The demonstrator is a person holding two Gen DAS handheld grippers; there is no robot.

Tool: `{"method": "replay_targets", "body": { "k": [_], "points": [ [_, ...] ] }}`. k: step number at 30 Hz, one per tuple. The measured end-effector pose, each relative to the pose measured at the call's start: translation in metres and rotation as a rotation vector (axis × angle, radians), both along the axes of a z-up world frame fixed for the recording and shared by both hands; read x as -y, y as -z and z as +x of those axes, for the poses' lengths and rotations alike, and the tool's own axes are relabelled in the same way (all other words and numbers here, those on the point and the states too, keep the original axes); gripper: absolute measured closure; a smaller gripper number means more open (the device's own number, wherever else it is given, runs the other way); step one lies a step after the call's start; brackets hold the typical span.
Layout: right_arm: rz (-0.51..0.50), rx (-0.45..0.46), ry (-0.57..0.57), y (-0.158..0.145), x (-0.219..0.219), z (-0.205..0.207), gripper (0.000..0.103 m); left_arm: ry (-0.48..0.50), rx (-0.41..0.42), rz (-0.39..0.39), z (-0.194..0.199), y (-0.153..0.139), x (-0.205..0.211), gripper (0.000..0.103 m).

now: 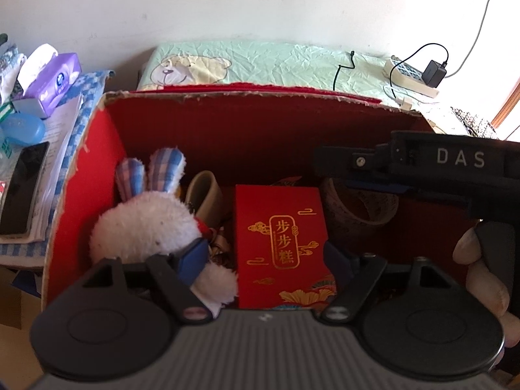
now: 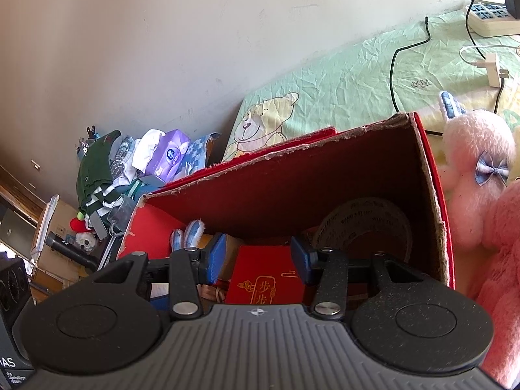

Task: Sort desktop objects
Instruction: 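Raise the open right tool out of the red box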

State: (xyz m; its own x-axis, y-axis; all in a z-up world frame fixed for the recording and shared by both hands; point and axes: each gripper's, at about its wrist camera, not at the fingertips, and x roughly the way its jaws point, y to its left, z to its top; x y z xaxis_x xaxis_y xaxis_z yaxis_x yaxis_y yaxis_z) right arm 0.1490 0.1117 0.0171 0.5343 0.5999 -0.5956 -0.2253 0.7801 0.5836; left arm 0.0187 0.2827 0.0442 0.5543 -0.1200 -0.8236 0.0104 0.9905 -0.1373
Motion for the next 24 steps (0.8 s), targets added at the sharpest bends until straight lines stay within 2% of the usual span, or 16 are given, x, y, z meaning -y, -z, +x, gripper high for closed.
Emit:
{"method": "replay_targets", "body": {
  "k": [24],
  "points": [
    [-0.045,0.030,0.004,-0.0008,-0.0048,-0.0020,0.055,-0.009,0.013,0.025,-0.0027,-0.0004,0.0028,0.022]
  ]
}}
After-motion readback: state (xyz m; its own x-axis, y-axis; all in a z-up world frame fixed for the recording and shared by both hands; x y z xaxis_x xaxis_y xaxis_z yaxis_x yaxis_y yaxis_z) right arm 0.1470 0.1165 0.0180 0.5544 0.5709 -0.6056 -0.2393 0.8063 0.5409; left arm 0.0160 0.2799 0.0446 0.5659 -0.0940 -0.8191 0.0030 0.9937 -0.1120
